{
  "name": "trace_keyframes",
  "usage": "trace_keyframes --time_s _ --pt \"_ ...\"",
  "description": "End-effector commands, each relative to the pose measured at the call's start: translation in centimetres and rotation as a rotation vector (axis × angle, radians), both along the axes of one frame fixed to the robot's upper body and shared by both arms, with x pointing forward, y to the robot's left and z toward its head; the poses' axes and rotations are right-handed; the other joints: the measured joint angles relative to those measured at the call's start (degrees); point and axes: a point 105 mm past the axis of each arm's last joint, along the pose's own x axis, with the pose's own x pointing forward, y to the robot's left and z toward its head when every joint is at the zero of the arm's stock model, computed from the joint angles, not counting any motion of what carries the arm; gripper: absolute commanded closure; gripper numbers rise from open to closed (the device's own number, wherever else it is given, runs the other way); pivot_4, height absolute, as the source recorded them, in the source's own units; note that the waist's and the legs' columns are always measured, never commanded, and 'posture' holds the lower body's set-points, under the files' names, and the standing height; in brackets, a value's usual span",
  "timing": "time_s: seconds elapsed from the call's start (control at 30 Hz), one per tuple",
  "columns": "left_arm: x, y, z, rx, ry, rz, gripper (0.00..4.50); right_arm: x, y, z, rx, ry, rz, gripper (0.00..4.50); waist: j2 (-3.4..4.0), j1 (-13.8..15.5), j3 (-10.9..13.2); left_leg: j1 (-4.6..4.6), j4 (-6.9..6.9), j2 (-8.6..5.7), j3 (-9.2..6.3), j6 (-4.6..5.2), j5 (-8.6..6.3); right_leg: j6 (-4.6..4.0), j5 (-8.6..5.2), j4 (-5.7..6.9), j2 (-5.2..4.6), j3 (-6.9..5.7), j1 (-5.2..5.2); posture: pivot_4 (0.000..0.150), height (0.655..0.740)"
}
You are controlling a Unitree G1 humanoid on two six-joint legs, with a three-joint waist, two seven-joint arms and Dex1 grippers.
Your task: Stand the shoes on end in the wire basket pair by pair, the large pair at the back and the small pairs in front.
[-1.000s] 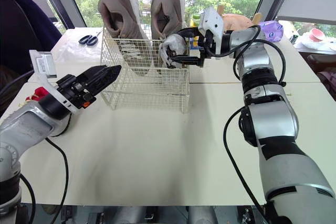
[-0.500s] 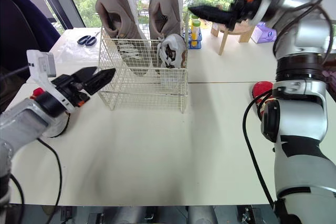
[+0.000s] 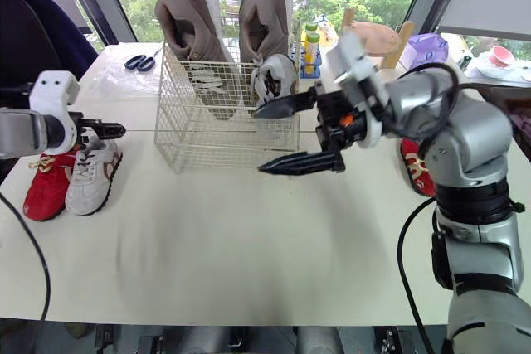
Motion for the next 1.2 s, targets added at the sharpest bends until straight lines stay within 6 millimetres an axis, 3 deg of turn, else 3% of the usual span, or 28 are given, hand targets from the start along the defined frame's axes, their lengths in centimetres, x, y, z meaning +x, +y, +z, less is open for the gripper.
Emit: trace_keyframes --time_s 0.03,0.17,0.27,0.57,0.8,1.0,1.1,1.2 --pt "0.7 1.2 0.1 0.034 0.024 0.032 0.00 -0.4 0.1 0.2 -0.023 -0.082 -0.012 0.06 0.00 -0.14 0.00 0.00 -0.01 0.01 0.00 0.00 0.00 0.00 0.00 0.01 0.01 0.00 -0.02 0.150 0.7400" --pt "1.5 2.0 -0.7 -0.006 0.074 0.095 0.00 -0.3 0.1 -0.6 -0.043 -0.088 -0.041 0.06 -0.01 0.05 0.00 0.00 -0.04 0.06 0.00 -0.01 0.01 0.00 0.00 0.01 0.07 0.00 -0.05 0.150 0.7400" --pt "1.8 2.5 0.2 0.008 0.068 0.123 0.00 -0.1 0.0 -0.9 -0.038 -0.086 -0.064 0.06 -0.08 0.12 0.04 -0.04 0.01 0.06 0.00 -0.01 0.01 0.00 0.00 0.02 0.06 0.00 -0.05 0.150 0.7400" --pt "1.0 1.0 1.1 -0.044 0.093 0.083 0.00 0.4 0.1 -1.3 -0.006 -0.070 -0.113 0.06 -0.10 0.11 0.03 -0.05 0.03 0.06 -0.03 -0.01 0.00 0.00 0.00 0.05 0.02 0.01 -0.05 0.150 0.7400" --pt "0.7 0.9 0.0 -0.067 0.121 0.108 0.00 0.6 0.5 -1.5 0.013 -0.062 -0.118 0.06 -0.10 0.07 0.03 -0.05 0.05 0.05 -0.04 -0.01 0.01 0.00 0.00 0.08 0.01 0.01 -0.05 0.150 0.7400" --pt "2.2 1.6 -2.4 -0.107 0.138 0.166 0.00 0.9 0.8 -1.7 0.031 -0.062 -0.133 0.06 -0.11 0.17 0.02 -0.05 0.08 0.04 -0.04 -0.01 0.01 0.01 0.01 0.10 0.01 0.00 -0.05 0.150 0.7400" --pt "3.6 0.8 -4.0 -0.158 0.144 0.145 0.86 1.0 1.0 -1.7 0.042 -0.060 -0.143 0.00 -0.13 0.44 0.02 -0.05 0.15 0.03 -0.04 -0.01 0.01 0.01 0.01 0.11 0.00 -0.02 -0.03 0.150 0.7400" --pt "4.2 0.5 -4.7 -0.170 0.146 0.129 2.40 1.0 1.1 -1.7 0.045 -0.061 -0.149 0.00 -0.13 0.39 0.01 -0.08 0.29 0.01 -0.01 0.03 -0.02 0.02 0.02 0.11 -0.01 -0.02 0.01 0.150 0.7400"
